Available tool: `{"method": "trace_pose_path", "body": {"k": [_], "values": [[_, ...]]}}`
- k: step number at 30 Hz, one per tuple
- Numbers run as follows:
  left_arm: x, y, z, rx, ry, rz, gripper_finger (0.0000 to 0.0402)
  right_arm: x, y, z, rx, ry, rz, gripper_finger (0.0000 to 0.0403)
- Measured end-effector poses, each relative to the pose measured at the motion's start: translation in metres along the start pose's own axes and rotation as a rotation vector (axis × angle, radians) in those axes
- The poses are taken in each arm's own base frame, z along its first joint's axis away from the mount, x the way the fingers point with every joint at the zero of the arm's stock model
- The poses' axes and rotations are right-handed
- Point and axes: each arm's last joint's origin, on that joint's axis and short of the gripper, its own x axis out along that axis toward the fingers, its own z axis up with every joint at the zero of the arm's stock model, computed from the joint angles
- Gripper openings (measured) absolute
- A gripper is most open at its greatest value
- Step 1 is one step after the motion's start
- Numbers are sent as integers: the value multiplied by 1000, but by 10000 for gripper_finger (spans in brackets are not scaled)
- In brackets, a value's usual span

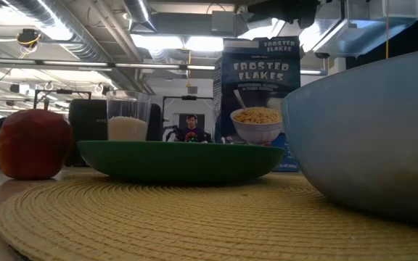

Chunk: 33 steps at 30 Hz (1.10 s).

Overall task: Arrange a breakfast setting
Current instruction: Put the toasted bread from the toaster oven to the green plate

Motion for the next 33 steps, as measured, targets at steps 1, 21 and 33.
{"method": "trace_pose_path", "body": {"k": [1,21,33], "values": [[5,-4,-5,0,-4,-8,19,0,0,0,0,1,0,342],[41,-96,-61,58,-135,-47,18,0,0,0,0,0,-1,342],[47,-135,-65,153,-132,-146,18,0,0,0,0,0,0,342]]}}
